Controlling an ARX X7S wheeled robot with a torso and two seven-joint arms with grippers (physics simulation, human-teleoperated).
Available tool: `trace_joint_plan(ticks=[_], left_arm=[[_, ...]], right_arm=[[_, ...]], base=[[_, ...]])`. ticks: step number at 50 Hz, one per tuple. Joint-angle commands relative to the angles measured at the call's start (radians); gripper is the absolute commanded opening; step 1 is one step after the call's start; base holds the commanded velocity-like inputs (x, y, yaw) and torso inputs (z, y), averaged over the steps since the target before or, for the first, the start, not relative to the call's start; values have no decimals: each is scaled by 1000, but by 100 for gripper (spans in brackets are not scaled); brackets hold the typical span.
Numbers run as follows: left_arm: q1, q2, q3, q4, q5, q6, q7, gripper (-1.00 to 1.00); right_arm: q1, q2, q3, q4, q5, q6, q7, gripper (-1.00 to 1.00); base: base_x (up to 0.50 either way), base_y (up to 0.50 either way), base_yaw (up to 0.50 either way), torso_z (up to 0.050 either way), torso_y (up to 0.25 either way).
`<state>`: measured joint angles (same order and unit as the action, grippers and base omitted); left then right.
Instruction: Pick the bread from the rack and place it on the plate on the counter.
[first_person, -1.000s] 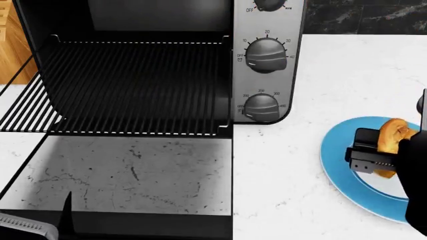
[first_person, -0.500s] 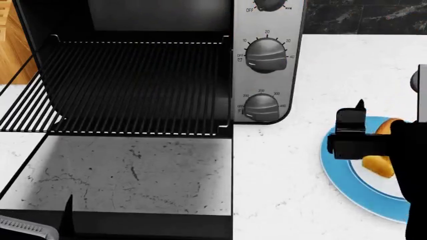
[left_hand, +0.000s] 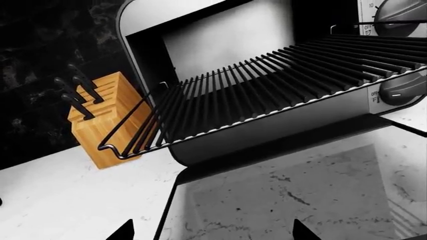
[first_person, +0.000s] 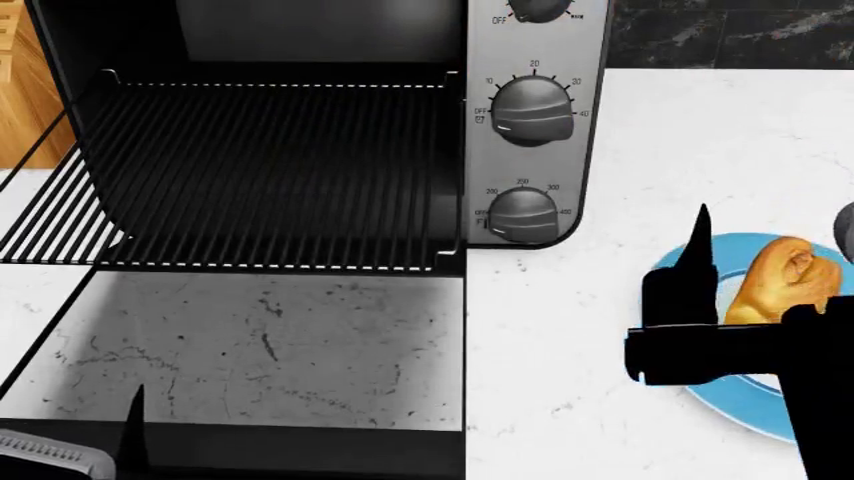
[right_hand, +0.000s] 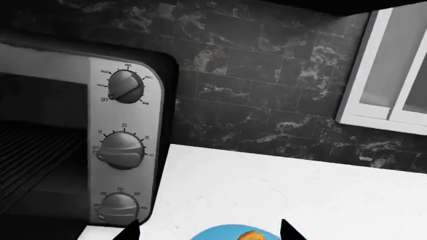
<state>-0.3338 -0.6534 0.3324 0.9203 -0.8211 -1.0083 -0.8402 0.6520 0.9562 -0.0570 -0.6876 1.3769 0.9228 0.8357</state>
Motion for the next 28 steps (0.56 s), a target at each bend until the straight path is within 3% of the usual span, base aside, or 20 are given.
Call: trace_joint_plan(ticks=[1,11,17,23,28], left_arm=[[-18,19,-28,-8,-2,7,11,100],[-8,11,-34,2,-8,14,3,100],[-4,7,-35,3,-8,20,2,100],[2,2,-34,2,-4,30,4,100],[2,0,-34,4,-8,31,1,100]], right_arm=[[-53,47,101,-184,106,-22,111,100],[-109,108,186,-304,205,-62,185,100],[-61,113,159,-354,264,-68,219,100],[-16,25,188,-359,307,38,213,100],[94,-143,318,-359,531,286,331,100]], base=[[0,0,0,0,0],[0,0,0,0,0],[0,0,0,0,0],[0,0,0,0,0],[0,0,0,0,0]])
